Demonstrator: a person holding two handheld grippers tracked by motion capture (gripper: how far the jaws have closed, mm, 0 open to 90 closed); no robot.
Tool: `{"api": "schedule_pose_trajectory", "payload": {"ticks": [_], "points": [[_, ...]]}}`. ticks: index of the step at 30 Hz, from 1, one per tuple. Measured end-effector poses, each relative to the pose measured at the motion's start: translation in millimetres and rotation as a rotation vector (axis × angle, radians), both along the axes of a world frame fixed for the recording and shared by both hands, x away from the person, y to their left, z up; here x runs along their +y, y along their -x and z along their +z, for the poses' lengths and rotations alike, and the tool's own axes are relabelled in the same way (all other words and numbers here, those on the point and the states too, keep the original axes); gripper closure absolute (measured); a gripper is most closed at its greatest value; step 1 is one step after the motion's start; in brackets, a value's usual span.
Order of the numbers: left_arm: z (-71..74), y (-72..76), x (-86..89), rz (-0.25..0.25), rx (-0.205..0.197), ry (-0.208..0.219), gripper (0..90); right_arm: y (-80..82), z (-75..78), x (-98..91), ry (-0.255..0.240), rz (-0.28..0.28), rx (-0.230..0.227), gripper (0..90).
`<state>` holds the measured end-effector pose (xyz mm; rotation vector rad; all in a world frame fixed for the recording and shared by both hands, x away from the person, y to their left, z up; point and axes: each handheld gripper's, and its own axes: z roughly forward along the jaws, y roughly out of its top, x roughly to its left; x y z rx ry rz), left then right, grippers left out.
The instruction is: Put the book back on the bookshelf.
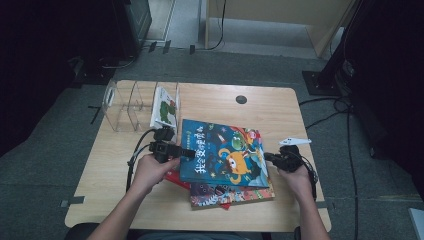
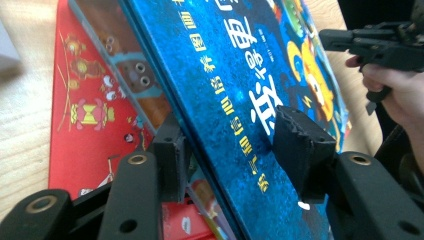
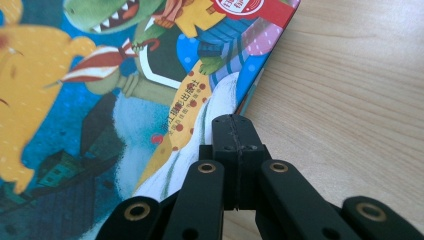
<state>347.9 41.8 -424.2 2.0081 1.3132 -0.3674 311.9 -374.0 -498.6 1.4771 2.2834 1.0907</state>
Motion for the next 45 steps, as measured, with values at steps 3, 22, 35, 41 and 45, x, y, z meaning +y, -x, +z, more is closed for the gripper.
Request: {"api": "schedule_pose_trajectory", "payload": {"ticks": [3, 22, 35, 41, 45], "points": [[15.2, -1.5, -2.0, -0.018, -0.012, -0.017, 54.7, 1.7, 2.6, 1.5, -0.005, 0.011, -0.022, 90.0], [74.0, -23.9, 8.6, -0.001, 0.045, -0.049, 62.2, -5.0, 1.0, 40.6, -0.041, 0.14, -0.046, 90.0], [104.2, -47.8, 4.9, 0.037, 0.053, -0.091, 69.4, -14.4, -0.2, 62.3, -0.026, 0.211, -0.072, 90.0], [106.1, -56.2, -2.3, -0.006, 0.11, -0.093, 72.8, -16.9, 0.2, 75.7, -0.003, 0.256, -0.092, 87.0], [112.3, -59.9, 1.6, -0.036, 0.15, -0.047, 79.1, -18.6, 1.6, 76.7, -0.003, 0.273, -0.076, 78.9]]}}
